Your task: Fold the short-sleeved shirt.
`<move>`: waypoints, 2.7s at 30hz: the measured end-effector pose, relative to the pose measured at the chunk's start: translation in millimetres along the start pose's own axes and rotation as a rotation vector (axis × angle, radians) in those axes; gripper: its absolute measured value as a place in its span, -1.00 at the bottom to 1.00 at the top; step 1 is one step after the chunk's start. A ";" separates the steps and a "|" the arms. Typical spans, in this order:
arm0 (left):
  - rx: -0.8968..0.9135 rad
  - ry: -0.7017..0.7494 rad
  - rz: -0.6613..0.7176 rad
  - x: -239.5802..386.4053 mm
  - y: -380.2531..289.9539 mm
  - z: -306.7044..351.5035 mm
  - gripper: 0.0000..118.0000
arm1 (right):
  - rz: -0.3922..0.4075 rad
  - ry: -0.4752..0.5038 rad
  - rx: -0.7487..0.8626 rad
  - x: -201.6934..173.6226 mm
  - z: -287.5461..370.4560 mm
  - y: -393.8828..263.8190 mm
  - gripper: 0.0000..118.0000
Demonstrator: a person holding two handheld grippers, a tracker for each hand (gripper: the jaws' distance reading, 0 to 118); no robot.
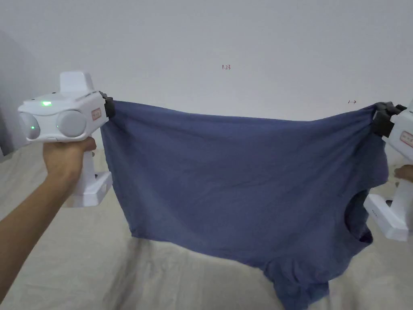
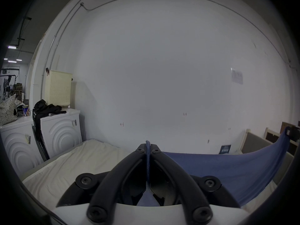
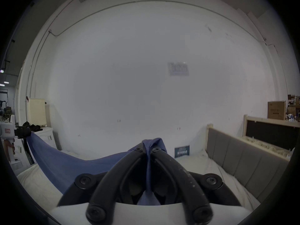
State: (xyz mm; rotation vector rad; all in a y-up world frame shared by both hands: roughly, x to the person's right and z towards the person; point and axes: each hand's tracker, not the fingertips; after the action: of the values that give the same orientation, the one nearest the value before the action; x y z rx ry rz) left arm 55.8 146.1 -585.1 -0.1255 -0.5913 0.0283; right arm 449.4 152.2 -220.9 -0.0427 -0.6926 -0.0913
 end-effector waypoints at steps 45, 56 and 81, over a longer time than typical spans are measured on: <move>-0.823 0.109 0.004 -63.9 -397.5 274.7 -0.92 | -0.163 -0.157 -0.896 42.1 272.7 -395.6 -0.89; -0.483 -0.055 0.175 -28.4 -279.9 285.2 1.00 | -0.012 -0.120 -0.466 -9.5 277.0 -261.2 0.83; -0.352 -0.034 0.013 -8.8 -266.1 303.3 -1.00 | 0.117 -0.099 -0.136 -57.9 308.4 -197.9 -0.97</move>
State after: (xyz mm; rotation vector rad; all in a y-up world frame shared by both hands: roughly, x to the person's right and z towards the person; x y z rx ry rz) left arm -123.1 -85.0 -306.9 -0.4717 -0.6255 -0.0618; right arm 189.7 -19.2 -19.0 -0.2187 -0.7804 -0.0237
